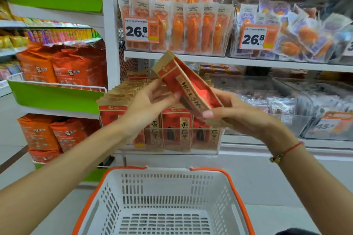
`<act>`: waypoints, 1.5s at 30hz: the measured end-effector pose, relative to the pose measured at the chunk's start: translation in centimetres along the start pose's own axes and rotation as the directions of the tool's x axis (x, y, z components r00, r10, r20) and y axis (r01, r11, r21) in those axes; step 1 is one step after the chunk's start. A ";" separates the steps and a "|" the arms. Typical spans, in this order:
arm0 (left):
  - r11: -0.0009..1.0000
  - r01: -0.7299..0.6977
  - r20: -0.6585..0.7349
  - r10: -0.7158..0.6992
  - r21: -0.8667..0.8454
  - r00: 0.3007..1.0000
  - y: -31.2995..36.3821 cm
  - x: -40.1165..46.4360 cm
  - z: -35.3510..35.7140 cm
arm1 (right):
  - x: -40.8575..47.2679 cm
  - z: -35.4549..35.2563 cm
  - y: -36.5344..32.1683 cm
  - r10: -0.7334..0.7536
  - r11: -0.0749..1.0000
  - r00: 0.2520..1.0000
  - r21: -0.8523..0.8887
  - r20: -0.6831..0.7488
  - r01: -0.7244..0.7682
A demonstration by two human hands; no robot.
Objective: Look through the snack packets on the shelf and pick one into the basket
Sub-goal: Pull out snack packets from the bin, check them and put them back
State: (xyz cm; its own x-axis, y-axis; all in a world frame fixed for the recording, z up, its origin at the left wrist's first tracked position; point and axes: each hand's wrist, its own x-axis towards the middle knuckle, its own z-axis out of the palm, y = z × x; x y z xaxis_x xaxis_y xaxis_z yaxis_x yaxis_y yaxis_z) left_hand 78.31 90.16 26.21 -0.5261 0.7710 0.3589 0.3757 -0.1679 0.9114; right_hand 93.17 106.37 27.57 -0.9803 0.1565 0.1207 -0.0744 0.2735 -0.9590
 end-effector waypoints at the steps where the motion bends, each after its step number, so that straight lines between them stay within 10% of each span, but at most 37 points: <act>1: 1.000 -0.013 -0.004 0.013 -0.008 1.000 0.4 0.7 -0.1 | 0.2 -0.7 -0.7 0.001 1.000 1.000 -0.016 0.011 0.000; 13: 0.984 0.001 -0.166 -0.031 -0.179 0.986 -0.4 4.8 1.8 | 1.3 -4.9 -4.5 -0.223 0.886 0.912 -0.462 -0.344 0.042; 26: 0.942 -0.105 -0.123 0.151 0.319 0.981 -2.8 6.6 1.7 | 3.4 -7.4 -1.8 0.079 0.686 0.968 -0.692 -0.237 -0.226; 35: 0.708 -0.156 0.026 0.191 0.689 0.981 -2.2 6.8 3.8 | 3.7 -7.3 -0.8 -0.225 0.757 0.913 -0.651 -0.340 -0.056; 41: 0.790 -0.170 -0.054 0.249 0.589 0.967 -2.2 7.1 3.3 | 3.8 -7.7 1.1 0.109 0.633 0.971 -0.738 -0.214 -0.233; 45: 0.668 -0.164 0.094 0.140 0.726 0.986 -1.7 6.6 3.6 | 3.7 -8.0 1.4 0.145 0.667 0.970 -0.705 -0.196 -0.242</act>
State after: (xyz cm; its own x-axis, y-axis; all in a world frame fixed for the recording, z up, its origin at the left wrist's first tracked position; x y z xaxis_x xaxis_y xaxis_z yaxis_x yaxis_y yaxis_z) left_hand 76.91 97.72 26.32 -0.3942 0.7943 0.4624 0.8911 0.2073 0.4036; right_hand 90.88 114.94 28.79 -0.9257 0.3772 0.0284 0.3165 0.8134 -0.4880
